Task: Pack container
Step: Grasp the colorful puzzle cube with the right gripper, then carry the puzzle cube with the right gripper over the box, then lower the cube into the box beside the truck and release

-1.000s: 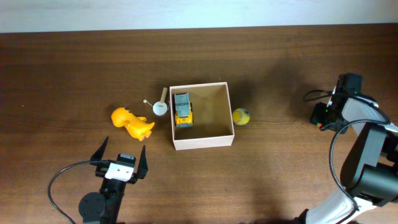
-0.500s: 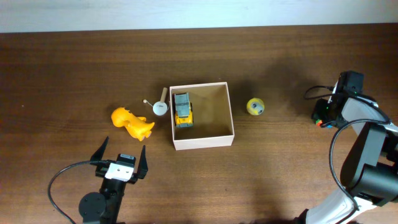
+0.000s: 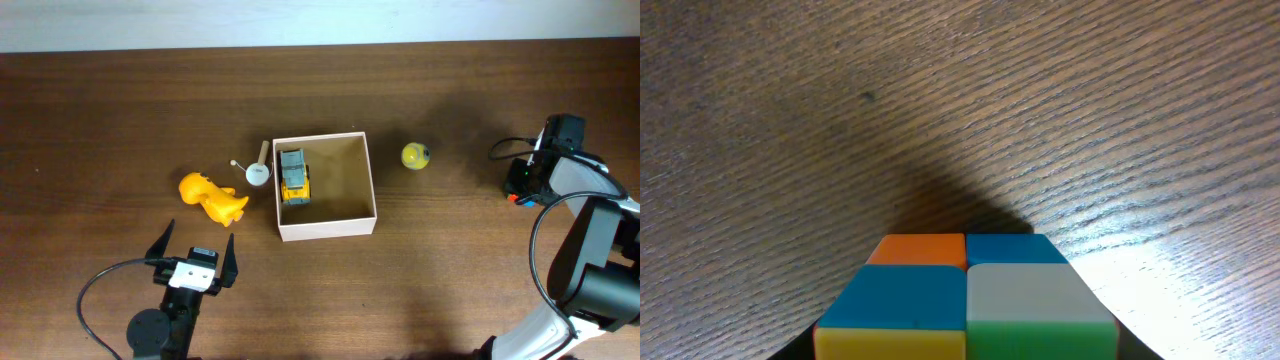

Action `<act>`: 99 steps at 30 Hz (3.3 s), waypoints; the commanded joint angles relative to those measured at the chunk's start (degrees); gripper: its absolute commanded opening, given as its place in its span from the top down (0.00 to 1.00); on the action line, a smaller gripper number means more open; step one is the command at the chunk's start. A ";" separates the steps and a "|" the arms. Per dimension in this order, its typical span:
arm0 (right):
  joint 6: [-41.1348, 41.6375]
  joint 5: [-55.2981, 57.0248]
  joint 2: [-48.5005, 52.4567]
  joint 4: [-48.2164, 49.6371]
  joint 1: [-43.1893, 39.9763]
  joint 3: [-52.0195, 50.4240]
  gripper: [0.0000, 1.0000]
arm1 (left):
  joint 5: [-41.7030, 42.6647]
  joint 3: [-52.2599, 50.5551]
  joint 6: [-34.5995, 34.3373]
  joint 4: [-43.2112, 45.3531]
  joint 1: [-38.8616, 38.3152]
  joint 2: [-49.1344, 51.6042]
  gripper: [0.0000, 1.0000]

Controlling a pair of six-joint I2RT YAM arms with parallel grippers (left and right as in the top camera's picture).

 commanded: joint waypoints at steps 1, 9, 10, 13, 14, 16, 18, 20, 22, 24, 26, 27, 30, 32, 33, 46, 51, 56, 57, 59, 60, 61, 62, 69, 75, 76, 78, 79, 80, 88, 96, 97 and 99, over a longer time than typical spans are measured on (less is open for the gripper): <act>0.13 -1.99 0.55 -0.66 0.31 -0.31 0.55 | 0.04 -0.26 0.68 -0.26 0.28 -0.44 0.01; 0.11 -21.59 0.44 -5.77 0.35 7.48 0.54 | 0.04 -0.26 0.68 -0.26 0.28 -0.44 0.01; 0.11 -24.06 0.44 -6.34 0.37 8.61 0.55 | 0.04 -0.26 0.68 -0.26 0.28 -0.44 0.01; 0.11 -33.55 0.44 -7.78 0.35 12.52 0.51 | 0.04 -0.26 0.68 -0.26 0.28 -0.44 0.01; 0.11 -38.03 0.44 -7.82 0.35 13.92 0.50 | 0.04 -0.26 0.68 -0.26 0.28 -0.44 0.01; 0.11 -49.11 0.44 -7.50 0.37 16.79 0.50 | 0.04 -0.26 0.68 -0.26 0.28 -0.44 0.01; 0.13 -58.51 0.44 -6.40 0.68 18.71 0.50 | 0.04 -0.26 0.68 -0.26 0.28 -0.44 0.01; 0.15 -67.38 0.44 -4.46 1.36 20.22 0.50 | 0.04 -0.26 0.68 -0.26 0.28 -0.44 0.01; 0.35 -75.89 0.44 -1.60 2.73 21.31 0.50 | 0.04 -0.26 0.68 -0.26 0.28 -0.44 0.01; 0.37 -81.29 0.44 0.33 4.33 22.05 0.50 | 0.04 -0.26 0.68 -0.26 0.28 -0.44 0.01; 0.37 -84.50 0.44 1.33 6.60 22.77 0.50 | 0.04 -0.26 0.68 -0.26 0.28 -0.44 0.01; 0.35 -84.89 0.44 1.33 7.78 23.06 0.50 | 0.04 -0.26 0.68 -0.26 0.28 -0.44 0.01; 0.31 -84.91 0.44 1.92 14.38 23.37 0.50 | 0.04 -0.26 0.68 -0.26 0.28 -0.44 0.01; 0.31 -83.32 0.44 1.95 17.99 23.34 0.50 | 0.04 -0.26 0.68 -0.26 0.28 -0.44 0.01; 0.31 -81.85 0.44 1.95 19.98 23.34 0.50 | 0.04 -0.26 0.68 -0.26 0.28 -0.44 0.01; 3.45 -31.85 0.44 -8.48 39.71 23.34 0.50 | 0.04 -0.26 0.68 -0.26 0.28 -0.44 0.01; 3.85 -16.02 0.46 -8.41 45.51 23.34 0.50 | 0.04 -0.26 0.68 -0.26 0.28 -0.44 0.01; 5.97 -3.37 0.52 -8.66 49.77 23.23 0.50 | 0.04 -0.26 0.68 -0.26 0.28 -0.44 0.01; 6.99 -0.92 0.57 -8.76 50.42 23.23 0.50 | 0.04 -0.26 0.68 -0.26 0.28 -0.44 0.01; 9.57 3.45 1.01 -8.90 51.63 23.23 0.50 | 0.04 -0.26 0.68 -0.26 0.28 -0.44 0.01; 10.51 4.44 1.31 -8.94 51.84 23.23 0.50 | 0.04 -0.26 0.68 -0.26 0.28 -0.44 0.01; 11.91 5.22 1.68 -9.16 52.06 23.23 0.50 | 0.04 -0.26 0.68 -0.26 0.28 -0.44 0.01; 13.18 5.92 2.05 -9.33 52.13 23.23 0.50 | 0.04 -0.26 0.68 -0.26 0.28 -0.44 0.01; 16.57 5.99 4.74 -9.79 52.24 23.23 0.49 | 0.04 -0.26 0.68 -0.26 0.28 -0.44 0.01; 16.55 5.99 4.87 -9.92 52.24 23.23 0.34 | 0.04 -0.26 0.68 -0.26 0.28 -0.44 0.01; 16.55 5.99 4.87 -9.94 52.24 23.23 0.31 | 0.04 -0.26 0.68 -0.26 0.28 -0.44 0.01; 16.52 5.99 4.87 -9.92 52.24 23.26 0.27 | 0.04 -0.26 0.68 -0.26 0.28 -0.44 0.01; 16.50 5.92 4.87 -9.92 52.24 23.26 0.27 | 0.04 -0.26 0.68 -0.26 0.28 -0.44 0.01; 16.39 5.66 4.87 -9.94 52.24 23.26 0.27 | 0.04 -0.26 0.68 -0.26 0.28 -0.44 0.01; 8.94 -8.35 4.83 -10.12 52.24 23.52 0.59 | 0.04 -0.26 0.68 -0.26 0.28 -0.44 0.01; 5.70 -9.51 5.20 -9.75 52.24 23.34 0.79 | 0.04 -0.26 0.68 -0.26 0.28 -0.44 0.01; 5.68 -9.51 5.38 -9.60 52.24 23.32 0.81 | 0.04 -0.26 0.68 -0.26 0.28 -0.44 0.01; 5.70 -9.55 5.97 -9.18 52.24 23.30 0.84 | 0.04 -0.26 0.68 -0.26 0.28 -0.44 0.01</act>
